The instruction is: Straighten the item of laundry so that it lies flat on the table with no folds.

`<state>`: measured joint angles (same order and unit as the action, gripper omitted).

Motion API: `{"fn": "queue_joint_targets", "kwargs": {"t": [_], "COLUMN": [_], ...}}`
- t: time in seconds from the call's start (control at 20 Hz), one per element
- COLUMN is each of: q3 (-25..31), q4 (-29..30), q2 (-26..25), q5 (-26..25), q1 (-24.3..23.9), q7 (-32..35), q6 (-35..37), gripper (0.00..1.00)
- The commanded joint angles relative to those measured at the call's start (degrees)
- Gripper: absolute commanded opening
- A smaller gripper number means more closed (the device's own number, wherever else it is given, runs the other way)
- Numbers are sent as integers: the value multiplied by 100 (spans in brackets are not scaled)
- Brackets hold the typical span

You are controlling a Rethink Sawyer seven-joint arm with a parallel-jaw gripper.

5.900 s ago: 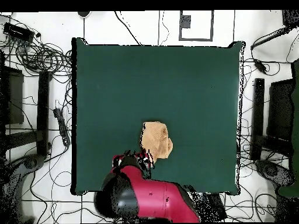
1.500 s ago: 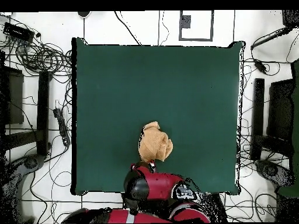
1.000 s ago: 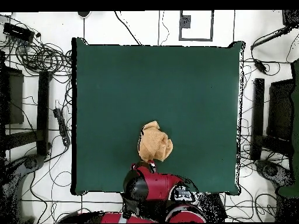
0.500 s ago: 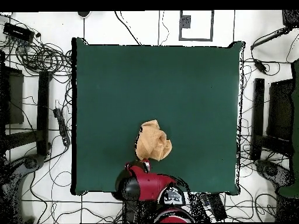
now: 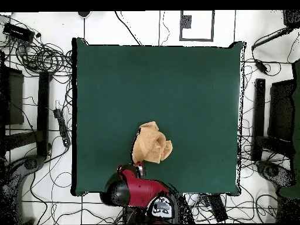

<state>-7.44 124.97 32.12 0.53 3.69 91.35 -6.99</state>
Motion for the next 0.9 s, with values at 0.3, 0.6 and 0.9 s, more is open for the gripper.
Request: {"fn": "queue_joint_targets", "kwargs": {"t": [0.3,0.6,0.9], "q3": [736,870,960], "q4": [432,492,553], "q2": [29,23,-19], "q5": [1029,1322,1766], "q1": [463,710,1087], "q7": [2221,2562,3086], "q6": [18,-49,-172], "gripper": [0,0,0]}}
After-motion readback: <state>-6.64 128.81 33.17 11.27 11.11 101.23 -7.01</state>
